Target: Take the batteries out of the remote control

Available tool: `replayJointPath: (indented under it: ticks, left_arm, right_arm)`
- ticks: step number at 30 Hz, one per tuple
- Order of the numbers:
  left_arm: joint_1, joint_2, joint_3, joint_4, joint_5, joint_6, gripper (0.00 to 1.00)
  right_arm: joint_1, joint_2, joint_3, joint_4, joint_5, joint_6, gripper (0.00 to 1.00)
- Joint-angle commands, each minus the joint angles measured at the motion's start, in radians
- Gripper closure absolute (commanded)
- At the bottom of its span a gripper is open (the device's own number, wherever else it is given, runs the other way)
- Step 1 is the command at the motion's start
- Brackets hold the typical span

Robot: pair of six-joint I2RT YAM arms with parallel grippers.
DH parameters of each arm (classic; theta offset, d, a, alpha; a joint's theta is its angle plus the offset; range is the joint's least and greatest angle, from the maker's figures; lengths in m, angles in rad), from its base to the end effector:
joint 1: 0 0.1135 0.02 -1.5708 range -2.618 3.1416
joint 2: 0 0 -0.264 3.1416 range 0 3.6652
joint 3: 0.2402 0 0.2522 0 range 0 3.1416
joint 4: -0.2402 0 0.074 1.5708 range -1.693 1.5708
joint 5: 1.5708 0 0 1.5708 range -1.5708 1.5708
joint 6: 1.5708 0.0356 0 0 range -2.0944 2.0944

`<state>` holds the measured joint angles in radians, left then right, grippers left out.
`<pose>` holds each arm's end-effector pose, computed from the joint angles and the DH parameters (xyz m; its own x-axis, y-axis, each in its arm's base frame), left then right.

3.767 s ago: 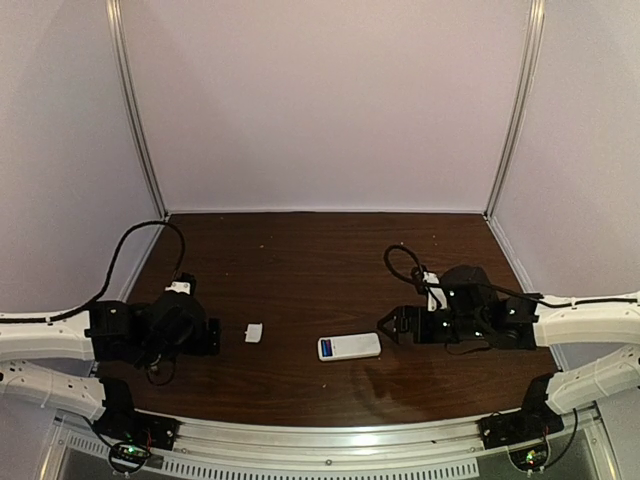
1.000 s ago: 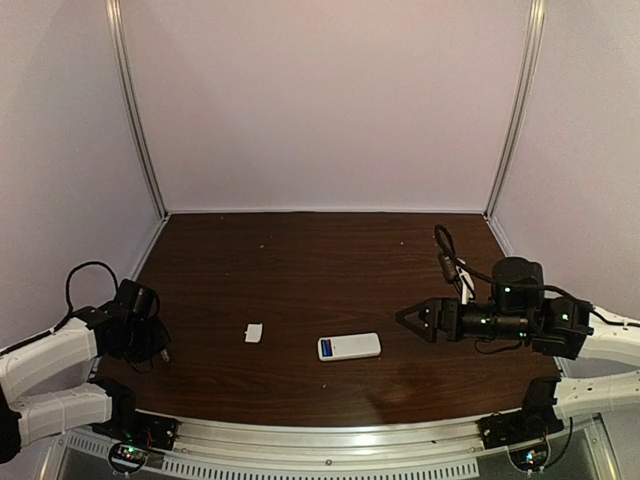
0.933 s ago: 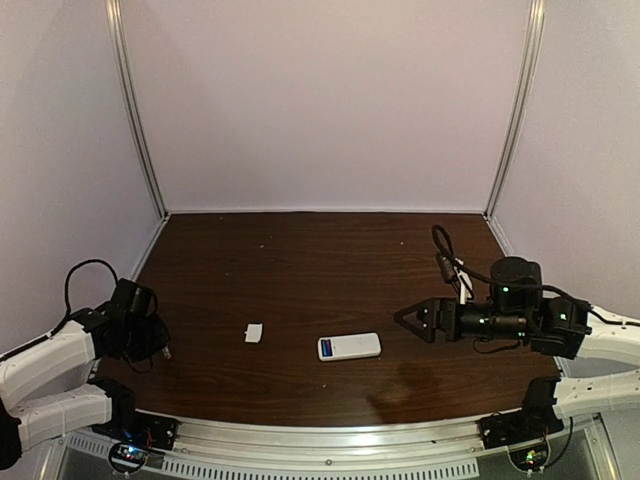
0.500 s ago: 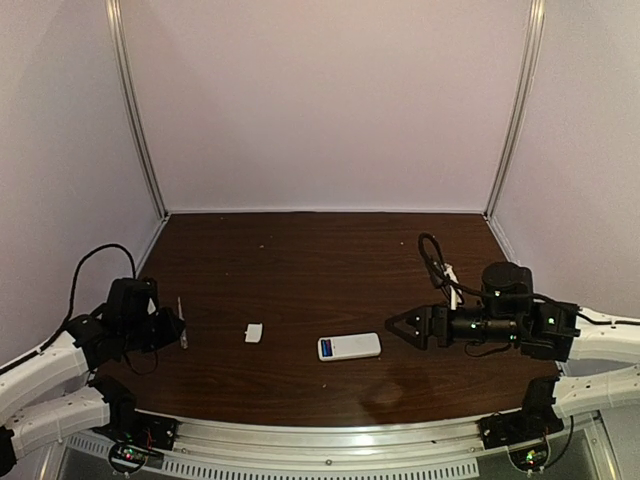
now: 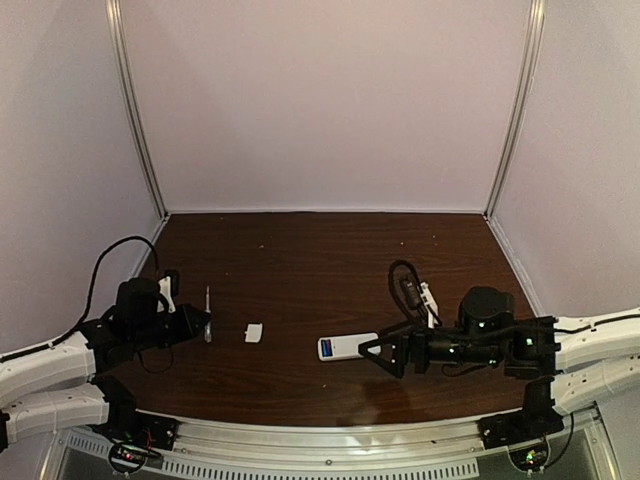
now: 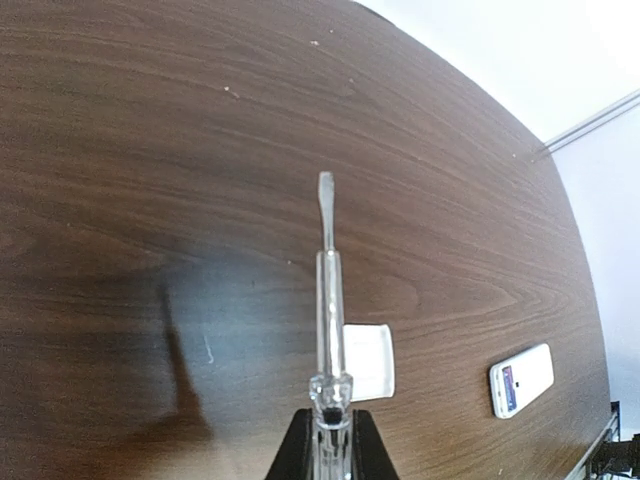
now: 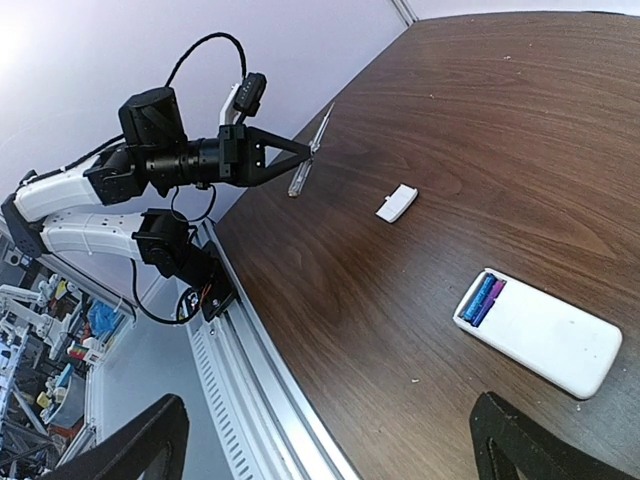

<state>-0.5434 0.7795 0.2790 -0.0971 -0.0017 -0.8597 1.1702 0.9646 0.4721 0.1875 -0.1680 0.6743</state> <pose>0.1426 -0.0861 0.1725 -0.7052 -0.4592 -0.5403 -0.0282 0.7795 -0.6257 0.0795 0.2029 0.2347 -0.6971 -0.0676 -0.7137 -0.6846 0.3583 0.6348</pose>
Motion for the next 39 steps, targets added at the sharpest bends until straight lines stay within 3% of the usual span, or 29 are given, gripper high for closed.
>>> replayJointPath:
  ticks: [1, 9, 15, 26, 39]
  left_arm:
    - [-0.006, -0.003, -0.031, 0.162, 0.058, -0.025, 1.0]
    - [-0.014, -0.001, -0.068, 0.303, 0.136, -0.112, 1.0]
    - [-0.038, -0.012, -0.073, 0.353, 0.163, -0.145, 1.0]
    - [-0.076, -0.026, -0.12, 0.467, 0.201, -0.164, 1.0]
    - [-0.078, -0.052, -0.109, 0.468, 0.211, -0.176, 1.0]
  right_arm:
    - [0.062, 0.075, -0.001, 0.17, 0.147, -0.038, 0.0]
    - [0.148, 0.293, 0.035, 0.4, 0.328, -0.041, 0.0]
    - [0.187, 0.509, 0.163, 0.484, 0.406, -0.047, 0.01]
    - [0.221, 0.834, 0.477, 0.477, 0.508, -0.053, 0.06]
    - [0.227, 1.043, 0.722, 0.376, 0.554, -0.033, 0.18]
